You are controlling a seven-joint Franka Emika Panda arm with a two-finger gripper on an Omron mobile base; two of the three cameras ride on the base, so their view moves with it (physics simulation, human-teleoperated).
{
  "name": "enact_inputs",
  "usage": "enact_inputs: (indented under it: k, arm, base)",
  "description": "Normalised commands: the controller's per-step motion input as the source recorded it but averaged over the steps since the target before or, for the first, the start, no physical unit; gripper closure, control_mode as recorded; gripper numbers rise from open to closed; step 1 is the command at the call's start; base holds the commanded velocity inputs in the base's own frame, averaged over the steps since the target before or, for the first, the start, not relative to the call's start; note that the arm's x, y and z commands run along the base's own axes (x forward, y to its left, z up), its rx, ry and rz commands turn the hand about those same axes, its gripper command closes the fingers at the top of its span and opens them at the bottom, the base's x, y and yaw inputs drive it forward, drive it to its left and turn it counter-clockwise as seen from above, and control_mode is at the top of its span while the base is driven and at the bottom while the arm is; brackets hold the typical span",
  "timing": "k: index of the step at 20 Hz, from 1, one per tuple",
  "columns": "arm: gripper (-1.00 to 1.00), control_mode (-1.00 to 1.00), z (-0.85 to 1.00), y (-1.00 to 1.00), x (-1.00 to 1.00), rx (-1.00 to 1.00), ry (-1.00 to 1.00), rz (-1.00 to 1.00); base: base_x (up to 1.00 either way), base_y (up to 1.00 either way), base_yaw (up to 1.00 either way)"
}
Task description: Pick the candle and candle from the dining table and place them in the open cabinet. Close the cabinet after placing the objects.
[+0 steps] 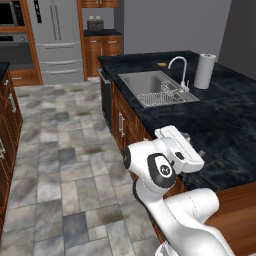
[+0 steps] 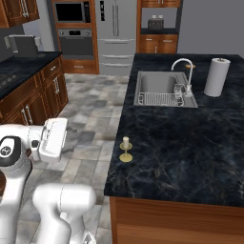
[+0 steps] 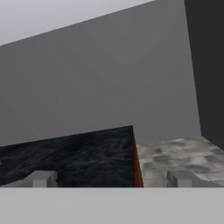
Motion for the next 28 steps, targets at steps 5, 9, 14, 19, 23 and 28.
enact_inputs:
  k: [5, 9, 14, 19, 23, 28]
  arm:
    - [-1.00, -1.00, -0.35, -0.05, 0.25, 0.02, 0.00, 0.00]
    - [-1.00, -1.00, -0.31, -0.01, 0.32, 0.02, 0.00, 0.00]
    - [-1.00, -1.00, -0.28, -0.02, 0.37, 0.02, 0.00, 0.00]
    - [-1.00, -1.00, -0.33, -0.01, 0.37, 0.00, 0.00, 0.00]
    - [-1.00, -1.00, -0.37, -0.02, 0.36, 0.00, 0.00, 0.00]
    - [-1.00, -1.00, -0.41, -0.08, 0.30, 0.00, 0.00, 0.00]
  base:
    - [0.00, 0.00, 0.00]
    - [0.00, 0.00, 0.00]
    - [0.00, 0.00, 0.00]
    - [0.00, 0.00, 0.00]
    - [0.00, 0.00, 0.00]
    - [0.00, 0.00, 0.00]
